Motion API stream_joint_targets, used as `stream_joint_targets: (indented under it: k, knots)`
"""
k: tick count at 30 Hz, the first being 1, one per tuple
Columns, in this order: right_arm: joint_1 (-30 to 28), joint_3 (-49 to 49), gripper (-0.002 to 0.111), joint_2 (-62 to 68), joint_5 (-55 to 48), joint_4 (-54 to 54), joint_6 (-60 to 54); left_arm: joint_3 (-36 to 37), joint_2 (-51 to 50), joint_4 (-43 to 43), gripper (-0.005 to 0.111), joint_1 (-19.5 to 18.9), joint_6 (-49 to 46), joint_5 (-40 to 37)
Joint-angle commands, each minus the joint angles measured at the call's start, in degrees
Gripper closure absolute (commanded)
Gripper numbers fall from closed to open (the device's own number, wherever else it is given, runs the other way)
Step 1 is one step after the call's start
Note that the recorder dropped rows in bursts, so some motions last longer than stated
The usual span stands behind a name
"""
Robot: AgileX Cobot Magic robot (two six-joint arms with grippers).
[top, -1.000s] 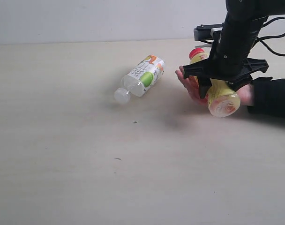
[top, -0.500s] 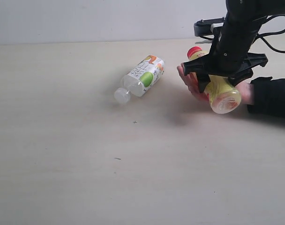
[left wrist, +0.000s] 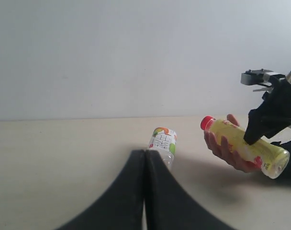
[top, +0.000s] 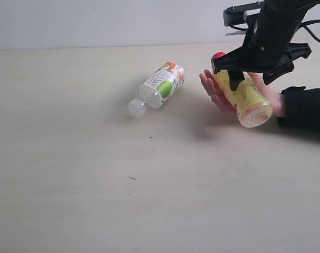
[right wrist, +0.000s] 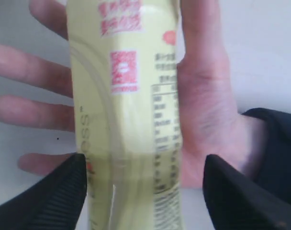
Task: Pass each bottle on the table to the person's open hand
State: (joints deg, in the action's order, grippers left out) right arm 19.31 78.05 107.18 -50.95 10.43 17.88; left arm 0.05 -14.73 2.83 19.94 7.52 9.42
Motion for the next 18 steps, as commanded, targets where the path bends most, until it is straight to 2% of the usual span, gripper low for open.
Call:
stream_joint_targets:
  k: [1, 4, 6, 7, 8, 9, 10, 11, 13, 18]
  knots:
    - [-0.31, 0.14, 0.044, -3.18, 0.19, 1.73, 0.19, -0.05, 0.35, 0.26, 0.107, -0.13, -0.22, 0.21]
    - [-0.31, 0.14, 0.047, -5.28, 0.58, 2.84, 0.19, -0.05, 0.35, 0.26, 0.107, -0.13, -0.22, 0.21]
    - [-0.31, 0.14, 0.061, -8.17, 1.44, 4.18, 0.05, -0.05, 0.35, 0.26, 0.107, -0.13, -0.22, 0.21]
    - [0.04, 0.01, 0.076, -11.06, 3.20, 4.18, -0.88, -0.05, 0.35, 0.26, 0.107, -0.13, -0.22, 0.21]
    - [0.78, -0.68, 0.085, -13.07, 5.05, 4.18, -1.42, -0.05, 0.35, 0.26, 0.107, -0.13, -0.22, 0.21]
    - [2.51, -3.47, 0.101, -17.73, 10.71, 5.26, -1.60, -0.05, 0.35, 0.26, 0.107, -0.13, -0.22, 0.21]
    - [3.52, -5.54, 0.108, -20.56, 14.50, 5.97, -1.11, -0.05, 0.35, 0.26, 0.107, -0.13, -0.22, 0.21]
    - [5.31, -10.13, 0.108, -25.83, 22.47, 6.30, 0.24, -0.05, 0.35, 0.26, 0.107, -0.13, -0.22, 0.21]
    - [7.04, -16.22, 0.108, -34.22, 29.11, 6.30, 0.24, -0.05, 0.35, 0.26, 0.107, -0.13, -0.22, 0.21]
    - [7.31, -34.09, 0.108, -52.46, 31.55, 11.61, 0.73, -0.05, 0.35, 0.26, 0.107, -0.13, -0.22, 0.21]
